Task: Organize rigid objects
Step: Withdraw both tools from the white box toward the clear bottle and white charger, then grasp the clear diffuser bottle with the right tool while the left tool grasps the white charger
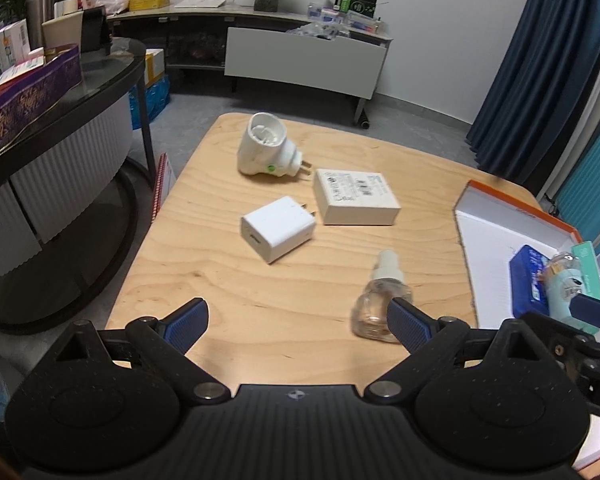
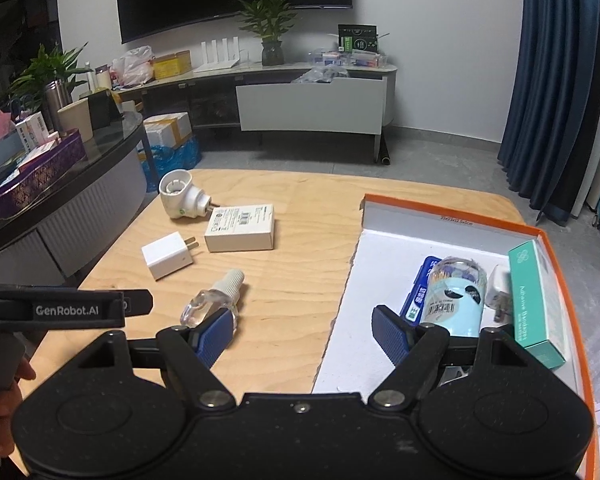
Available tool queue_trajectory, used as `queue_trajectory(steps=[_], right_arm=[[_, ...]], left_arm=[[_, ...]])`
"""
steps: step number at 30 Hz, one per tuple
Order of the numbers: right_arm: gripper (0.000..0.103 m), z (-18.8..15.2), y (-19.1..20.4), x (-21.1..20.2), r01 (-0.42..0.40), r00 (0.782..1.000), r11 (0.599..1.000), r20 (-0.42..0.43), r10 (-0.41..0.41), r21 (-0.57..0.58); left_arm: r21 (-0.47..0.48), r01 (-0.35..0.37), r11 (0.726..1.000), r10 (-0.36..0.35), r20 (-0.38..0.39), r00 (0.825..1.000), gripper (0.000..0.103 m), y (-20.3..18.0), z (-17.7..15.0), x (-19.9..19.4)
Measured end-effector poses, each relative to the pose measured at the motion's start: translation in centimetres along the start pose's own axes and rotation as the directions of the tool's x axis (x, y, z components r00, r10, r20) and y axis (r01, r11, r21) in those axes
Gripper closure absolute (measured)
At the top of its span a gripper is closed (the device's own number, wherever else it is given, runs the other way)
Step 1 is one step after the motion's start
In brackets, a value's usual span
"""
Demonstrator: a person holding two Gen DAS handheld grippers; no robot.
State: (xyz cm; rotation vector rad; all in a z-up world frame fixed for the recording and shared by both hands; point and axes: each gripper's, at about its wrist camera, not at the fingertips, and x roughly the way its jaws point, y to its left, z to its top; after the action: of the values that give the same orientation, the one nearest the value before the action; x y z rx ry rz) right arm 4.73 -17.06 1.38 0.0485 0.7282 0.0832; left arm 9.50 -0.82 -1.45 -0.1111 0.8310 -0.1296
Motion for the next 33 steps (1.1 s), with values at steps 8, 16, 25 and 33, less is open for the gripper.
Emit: queue_trajectory(steps=[8, 16, 25, 33], right_arm=[[0.013, -0.6, 0.7, 1.0, -0.014, 1.000, 1.000, -0.025, 0.014, -0.003], [0.013, -1.0, 2.4, 2.2, -0.016, 0.999, 1.000, -0.045, 0.017, 0.010], [0.013, -0.9, 4.6, 3.9, -0.003, 0.998, 0.999, -0.055, 0.005, 0.044], [0.012, -0.8, 6.9, 6.3, 0.014, 0.999, 0.998, -0.052, -0.011, 0.062]], left_arm=[[0.060, -0.022, 0.998, 0.021, 0.008, 1.000, 0.005, 1.4, 1.0, 2.2], [0.181, 0.005, 0.983, -0.010, 0.024, 1.000, 0.005, 2.5, 2.8, 5.6], [0.256, 0.072, 0.964, -0.072, -0.012, 0.997, 0.005, 2.6, 4.1, 8.2], [0.285, 0.120, 0.951, -0.121, -0.013, 0.993, 0.005, 2.7, 4.1, 9.4]])
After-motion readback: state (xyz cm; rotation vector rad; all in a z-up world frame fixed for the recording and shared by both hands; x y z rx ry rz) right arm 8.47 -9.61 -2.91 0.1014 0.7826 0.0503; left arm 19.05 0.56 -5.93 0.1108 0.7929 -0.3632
